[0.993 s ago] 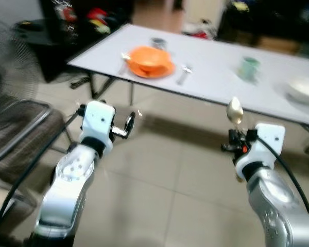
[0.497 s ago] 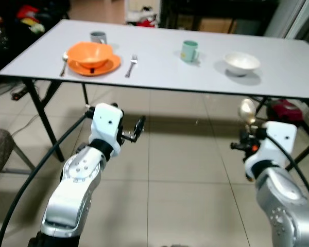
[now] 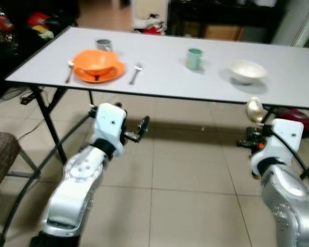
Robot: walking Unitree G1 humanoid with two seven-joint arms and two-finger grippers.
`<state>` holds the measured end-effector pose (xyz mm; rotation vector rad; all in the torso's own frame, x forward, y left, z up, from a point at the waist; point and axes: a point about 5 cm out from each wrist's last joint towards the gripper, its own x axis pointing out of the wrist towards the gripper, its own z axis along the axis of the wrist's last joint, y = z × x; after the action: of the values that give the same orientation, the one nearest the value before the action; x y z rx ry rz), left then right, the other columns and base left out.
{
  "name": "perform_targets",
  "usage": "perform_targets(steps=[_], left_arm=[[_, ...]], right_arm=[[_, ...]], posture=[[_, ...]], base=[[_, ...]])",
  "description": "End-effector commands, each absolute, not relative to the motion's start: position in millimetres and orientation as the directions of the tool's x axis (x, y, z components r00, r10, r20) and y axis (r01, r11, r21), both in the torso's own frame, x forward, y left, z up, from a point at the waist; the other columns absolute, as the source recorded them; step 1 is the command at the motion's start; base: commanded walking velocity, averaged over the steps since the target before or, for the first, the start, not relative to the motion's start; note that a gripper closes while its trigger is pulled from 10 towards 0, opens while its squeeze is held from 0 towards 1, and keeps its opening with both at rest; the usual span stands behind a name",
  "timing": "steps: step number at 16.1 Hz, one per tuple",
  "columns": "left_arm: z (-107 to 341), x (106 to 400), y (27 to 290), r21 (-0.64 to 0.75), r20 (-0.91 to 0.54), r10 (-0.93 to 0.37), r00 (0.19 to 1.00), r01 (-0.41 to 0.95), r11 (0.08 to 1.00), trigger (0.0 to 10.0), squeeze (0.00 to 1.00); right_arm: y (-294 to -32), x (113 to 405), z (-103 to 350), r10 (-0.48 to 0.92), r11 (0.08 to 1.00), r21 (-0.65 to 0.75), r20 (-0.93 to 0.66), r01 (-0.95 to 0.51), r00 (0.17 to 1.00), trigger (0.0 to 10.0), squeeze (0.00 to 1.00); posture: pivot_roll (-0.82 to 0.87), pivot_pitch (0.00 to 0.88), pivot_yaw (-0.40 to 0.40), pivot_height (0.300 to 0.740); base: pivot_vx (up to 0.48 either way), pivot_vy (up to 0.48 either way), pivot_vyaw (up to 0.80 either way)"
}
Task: Setting the table
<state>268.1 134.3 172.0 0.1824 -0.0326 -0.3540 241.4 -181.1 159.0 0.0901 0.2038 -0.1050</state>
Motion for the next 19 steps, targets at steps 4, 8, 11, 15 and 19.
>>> perform_targets(steps=[4, 8, 11, 15, 19], left_arm=[[171, 269, 130, 0.180, -0.006, -0.367, 0.930, 0.362, 0.915, 10.0, 0.00], [170, 270, 135, 0.190, -0.007, -0.348, 0.937, 0.343, 0.920, 10.0, 0.00], [172, 272, 132, 0.185, 0.020, -0.330, 0.944, 0.321, 0.929, 10.0, 0.00], [169, 270, 136, 0.189, 0.008, -0.335, 0.942, 0.327, 0.926, 10.0, 0.00], [170, 270, 136, 0.196, 0.009, -0.342, 0.940, 0.333, 0.922, 10.0, 0.00]], right_arm=[[-191, 236, 159, -0.134, 0.987, 0.060, -0.206, 0.149, 0.969, 10.0, 0.00], [-199, 239, 161, -0.128, 0.990, 0.032, -0.205, 0.137, 0.970, 10.0, 0.00], [-213, 245, 161, -0.162, 0.985, 0.018, -0.203, 0.170, 0.966, 10.0, 0.00], [-207, 243, 163, -0.144, 0.988, 0.022, -0.193, 0.151, 0.971, 10.0, 0.00], [-205, 240, 161, -0.140, 0.988, 0.035, -0.200, 0.150, 0.970, 10.0, 0.00]], posture=[[0.01, 0.000, -0.044, 0.740], [0.01, 0.000, -0.056, 0.740], [0.01, 0.000, -0.082, 0.740], [0.01, 0.000, -0.068, 0.740], [0.01, 0.000, -0.065, 0.740]], base=[[0.317, 0.000, 0.00], [0.316, 0.000, -0.70], [0.316, 0.000, 0.00], [0.330, 0.000, 0.00], [0.339, 0.000, -0.67]])
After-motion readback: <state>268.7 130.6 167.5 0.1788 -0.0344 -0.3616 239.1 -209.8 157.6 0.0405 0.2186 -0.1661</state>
